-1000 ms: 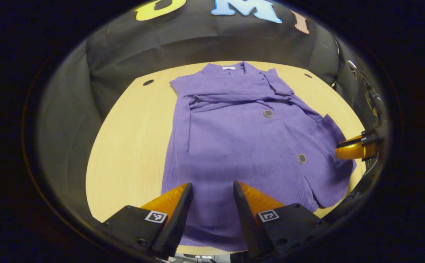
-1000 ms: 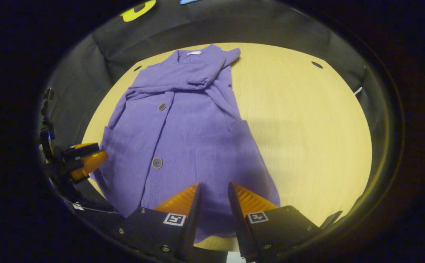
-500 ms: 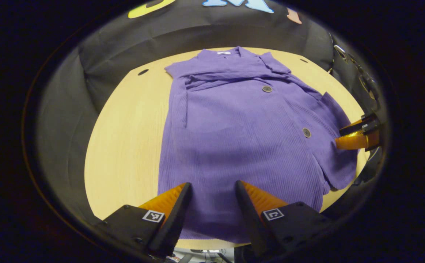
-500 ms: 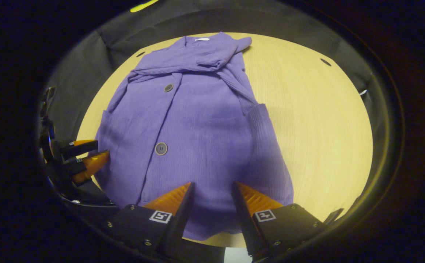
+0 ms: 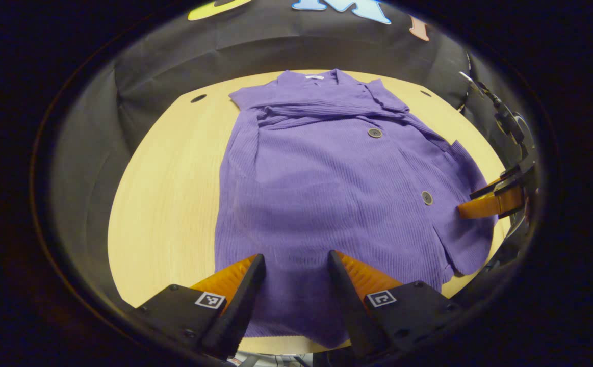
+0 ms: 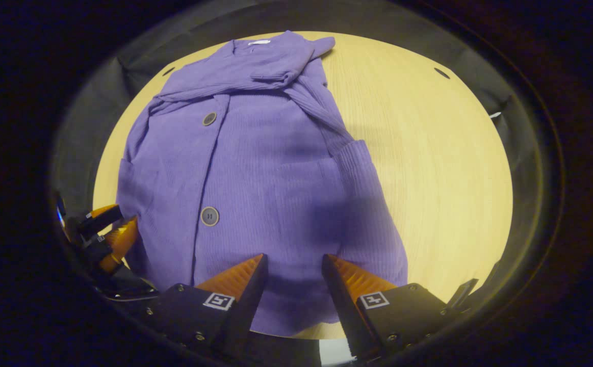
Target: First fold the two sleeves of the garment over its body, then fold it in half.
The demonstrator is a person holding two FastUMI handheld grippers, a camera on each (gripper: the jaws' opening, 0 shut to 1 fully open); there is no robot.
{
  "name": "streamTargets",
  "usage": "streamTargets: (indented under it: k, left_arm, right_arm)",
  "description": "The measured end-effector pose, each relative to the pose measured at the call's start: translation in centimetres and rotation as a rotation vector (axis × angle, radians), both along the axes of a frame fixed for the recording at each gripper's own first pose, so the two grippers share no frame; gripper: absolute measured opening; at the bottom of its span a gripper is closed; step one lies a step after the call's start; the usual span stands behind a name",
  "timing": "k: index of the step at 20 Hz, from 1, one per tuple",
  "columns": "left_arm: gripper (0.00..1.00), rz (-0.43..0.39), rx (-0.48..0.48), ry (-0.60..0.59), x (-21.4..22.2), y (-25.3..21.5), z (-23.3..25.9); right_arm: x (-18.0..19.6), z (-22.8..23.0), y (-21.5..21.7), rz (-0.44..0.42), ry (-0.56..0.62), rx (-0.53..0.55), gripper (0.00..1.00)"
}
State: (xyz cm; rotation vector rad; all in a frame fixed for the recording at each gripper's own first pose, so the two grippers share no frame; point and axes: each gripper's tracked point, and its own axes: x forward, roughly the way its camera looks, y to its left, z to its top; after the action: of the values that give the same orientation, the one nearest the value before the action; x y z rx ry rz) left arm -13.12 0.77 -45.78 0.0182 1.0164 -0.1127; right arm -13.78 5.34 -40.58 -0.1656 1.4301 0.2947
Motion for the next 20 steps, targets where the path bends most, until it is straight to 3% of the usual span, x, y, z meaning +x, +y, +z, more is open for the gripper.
streamTargets:
  k: [3,7,9,10,11,12,13,16,20]
  left_arm:
    - [0.87,-0.008,-0.005,0.016,0.2,0.0,-0.1]
    - [0.80,-0.018,-0.025,0.036,0.7,-0.7,-0.1]
    - [0.37,-0.002,-0.044,0.029,1.3,-1.2,-0.1]
    - [0.16,-0.008,-0.042,0.034,1.2,-1.1,0.0]
    - [0.17,-0.004,-0.049,0.041,1.4,-1.3,-0.1]
    - [0.11,0.003,-0.056,0.055,1.5,-1.2,-0.1]
    - [0.10,0.012,-0.057,0.064,1.8,-1.2,0.1]
    - [0.06,0.013,-0.037,0.080,1.7,-1.3,0.1]
    - [0.06,0.004,-0.031,0.057,2.2,-1.6,0.5]
  right_arm:
    - [0.0,0.1,0.3,0.033,0.002,-0.025,0.72]
    - [0.2,0.0,0.2,0.039,0.038,-0.029,0.75]
    - [0.6,-0.1,0.2,0.032,0.048,-0.016,0.67]
    - [0.7,-0.1,0.4,0.014,0.052,0.014,0.54]
    - [0.7,-0.1,0.7,-0.027,0.067,0.053,0.42]
    - [0.9,-0.3,0.6,-0.059,0.080,0.080,0.11]
    - [0.8,-0.1,0.6,-0.072,0.097,0.103,0.12]
    - [0.8,0.0,0.7,-0.064,0.059,0.125,0.00]
    - [0.7,0.4,1.2,-0.019,-0.010,0.073,0.01]
